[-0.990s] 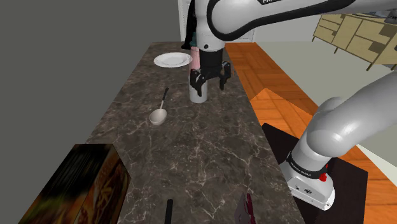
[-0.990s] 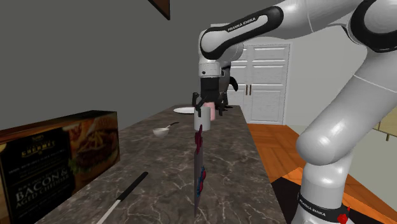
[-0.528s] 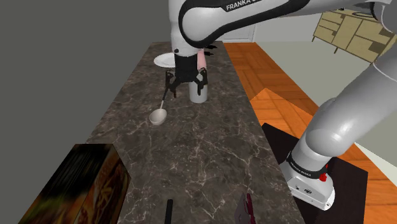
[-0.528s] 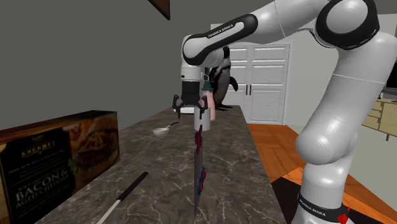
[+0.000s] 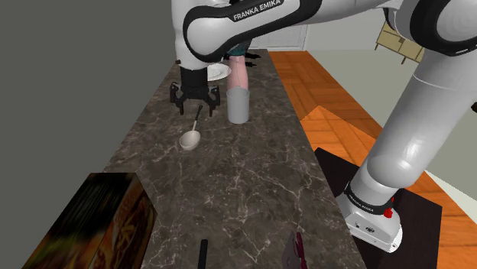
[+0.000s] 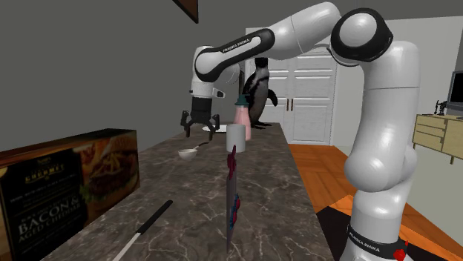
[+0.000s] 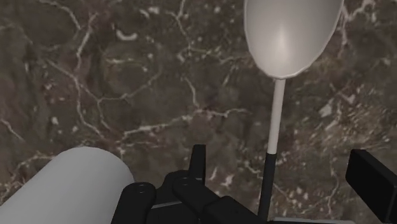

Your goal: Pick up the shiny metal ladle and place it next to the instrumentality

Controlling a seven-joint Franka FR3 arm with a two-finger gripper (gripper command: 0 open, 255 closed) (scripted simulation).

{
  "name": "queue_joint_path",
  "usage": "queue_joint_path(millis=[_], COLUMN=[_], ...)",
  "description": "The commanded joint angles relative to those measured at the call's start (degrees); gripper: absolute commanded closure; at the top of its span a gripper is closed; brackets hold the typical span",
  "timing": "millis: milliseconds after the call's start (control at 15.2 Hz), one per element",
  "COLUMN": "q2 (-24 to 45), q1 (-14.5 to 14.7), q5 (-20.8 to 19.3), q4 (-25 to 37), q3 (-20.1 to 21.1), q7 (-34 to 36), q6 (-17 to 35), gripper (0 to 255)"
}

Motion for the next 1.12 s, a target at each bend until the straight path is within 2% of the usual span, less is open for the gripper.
queue_joint_path(millis=[0, 396, 858, 924, 1056], q2=[1.40, 2.98, 2.98, 2.98, 2.98], q1=[0.27, 0.56, 0.56, 0.56, 0.56], q5=[-0.68, -1.48, -1.48, -1.48, -1.48], q4=[0.16, -2.39, -2.38, -2.38, -2.38], q3=[0.16, 0.24, 0.24, 0.24, 0.24], q7=[1.34, 1.89, 1.89, 1.89, 1.89], q6=[1.40, 5.38, 5.37, 5.37, 5.37], gripper=[0, 0, 0, 255, 255])
